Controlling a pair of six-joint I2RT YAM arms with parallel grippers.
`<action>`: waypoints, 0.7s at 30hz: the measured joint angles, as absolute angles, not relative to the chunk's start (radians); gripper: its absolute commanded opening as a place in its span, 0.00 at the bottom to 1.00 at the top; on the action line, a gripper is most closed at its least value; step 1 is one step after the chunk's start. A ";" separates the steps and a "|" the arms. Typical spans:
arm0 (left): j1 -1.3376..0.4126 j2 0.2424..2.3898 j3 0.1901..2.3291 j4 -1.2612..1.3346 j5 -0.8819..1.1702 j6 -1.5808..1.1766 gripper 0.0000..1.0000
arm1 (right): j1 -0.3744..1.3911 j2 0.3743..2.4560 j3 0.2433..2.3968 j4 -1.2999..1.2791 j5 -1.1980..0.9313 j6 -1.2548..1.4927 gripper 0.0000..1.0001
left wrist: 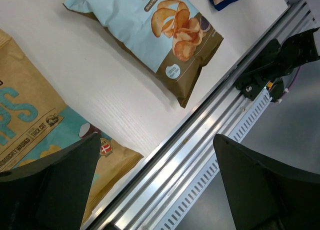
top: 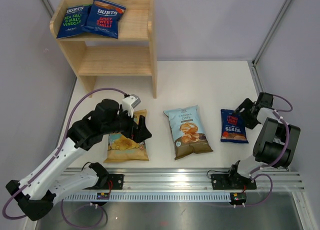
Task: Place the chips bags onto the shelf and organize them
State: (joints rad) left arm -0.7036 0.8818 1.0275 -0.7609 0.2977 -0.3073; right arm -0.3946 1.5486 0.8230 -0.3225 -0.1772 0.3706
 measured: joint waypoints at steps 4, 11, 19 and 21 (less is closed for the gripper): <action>-0.703 0.857 0.992 -0.775 0.281 -0.279 0.99 | -0.395 1.578 0.836 -0.299 -0.214 0.357 0.70; -0.704 0.867 0.973 -0.775 0.270 -0.261 0.99 | -0.395 1.591 0.837 -0.286 -0.257 0.360 0.75; -0.703 0.870 0.972 -0.775 0.257 -0.258 0.99 | -0.393 1.574 0.856 -0.305 -0.243 0.353 0.77; -0.704 0.870 0.971 -0.775 0.257 -0.258 0.99 | -0.393 1.575 0.878 -0.313 -0.234 0.344 0.76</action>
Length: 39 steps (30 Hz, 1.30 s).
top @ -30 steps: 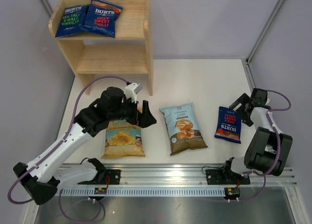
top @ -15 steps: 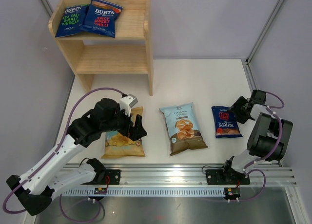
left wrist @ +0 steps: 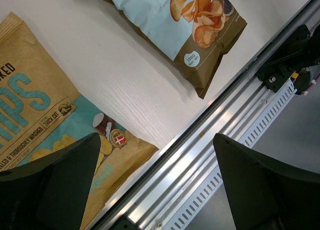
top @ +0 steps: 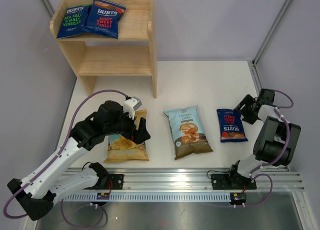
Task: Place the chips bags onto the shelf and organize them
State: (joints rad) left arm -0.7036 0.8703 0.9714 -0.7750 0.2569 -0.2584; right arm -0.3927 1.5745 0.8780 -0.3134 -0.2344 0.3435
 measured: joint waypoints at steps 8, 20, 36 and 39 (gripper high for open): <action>-0.704 0.873 0.955 -0.772 0.258 -0.258 0.99 | -0.393 1.622 0.945 -0.312 -0.223 0.303 0.74; -0.704 0.882 0.955 -0.767 0.268 -0.258 0.99 | -0.390 1.776 1.001 -0.274 -0.280 0.281 0.25; -0.703 0.907 0.955 -0.744 0.214 -0.303 0.99 | -0.349 1.640 0.896 -0.241 -0.302 0.453 0.00; -0.703 0.904 0.955 -0.717 0.175 -0.344 0.99 | -0.274 1.518 0.904 -0.261 -0.272 0.506 0.00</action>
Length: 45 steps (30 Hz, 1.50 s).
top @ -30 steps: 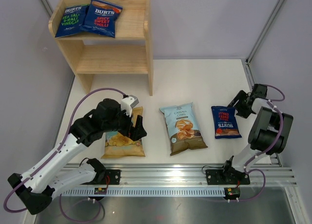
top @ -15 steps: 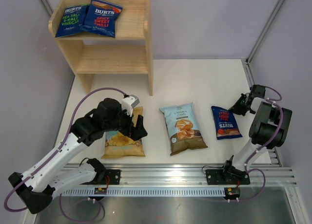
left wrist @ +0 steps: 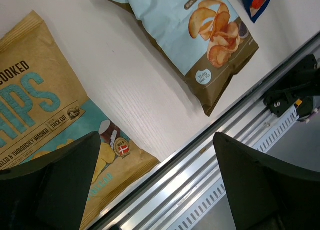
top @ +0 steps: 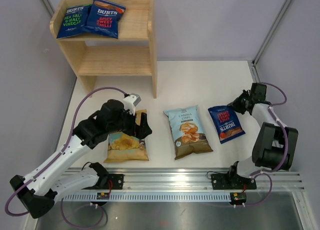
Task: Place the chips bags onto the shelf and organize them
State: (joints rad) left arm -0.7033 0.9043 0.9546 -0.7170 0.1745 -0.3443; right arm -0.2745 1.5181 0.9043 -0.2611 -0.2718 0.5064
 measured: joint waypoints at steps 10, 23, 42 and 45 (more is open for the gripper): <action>-0.704 0.745 0.813 -0.392 0.102 -0.481 0.99 | -0.057 1.279 1.049 -0.327 -0.197 0.590 0.00; -0.703 0.896 0.550 0.395 0.202 -0.466 0.99 | 0.314 1.127 1.095 -0.199 -0.199 0.882 0.00; -0.745 0.904 0.481 0.702 0.167 -0.329 0.44 | 0.707 1.159 1.055 0.129 -0.112 1.179 0.00; -0.746 0.881 0.481 0.703 0.165 -0.316 0.34 | 0.731 1.162 1.051 0.142 -0.094 1.194 0.00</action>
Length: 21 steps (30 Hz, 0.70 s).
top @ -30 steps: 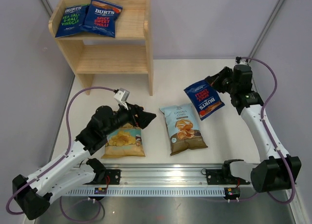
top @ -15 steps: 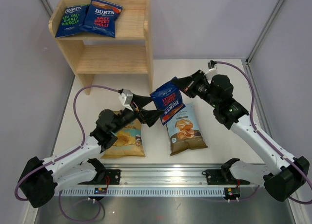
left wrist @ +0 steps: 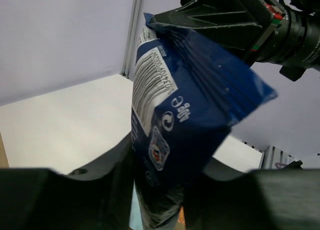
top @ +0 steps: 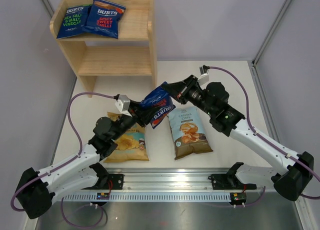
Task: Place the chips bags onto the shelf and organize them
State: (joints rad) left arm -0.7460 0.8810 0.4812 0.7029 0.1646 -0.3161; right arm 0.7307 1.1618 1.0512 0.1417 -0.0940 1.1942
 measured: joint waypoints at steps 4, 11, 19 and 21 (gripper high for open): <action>-0.748 0.858 0.492 0.662 0.176 -0.318 0.31 | 0.733 1.153 1.051 0.133 -0.065 1.184 0.40; -0.734 0.843 0.609 0.450 0.322 -0.383 0.26 | 0.644 1.033 1.129 -0.072 -0.080 0.878 0.70; -0.639 0.883 0.752 0.399 0.669 -0.582 0.22 | 0.563 0.891 1.299 -0.378 -0.424 0.435 0.81; -0.626 0.929 0.792 0.442 0.756 -0.656 0.22 | 0.563 0.874 1.315 -0.443 -0.520 0.364 0.82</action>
State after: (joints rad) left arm -0.6262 0.9291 0.7918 0.4416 0.7555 -0.6563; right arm 0.5629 0.8738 1.3148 -0.4427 -0.5201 0.3637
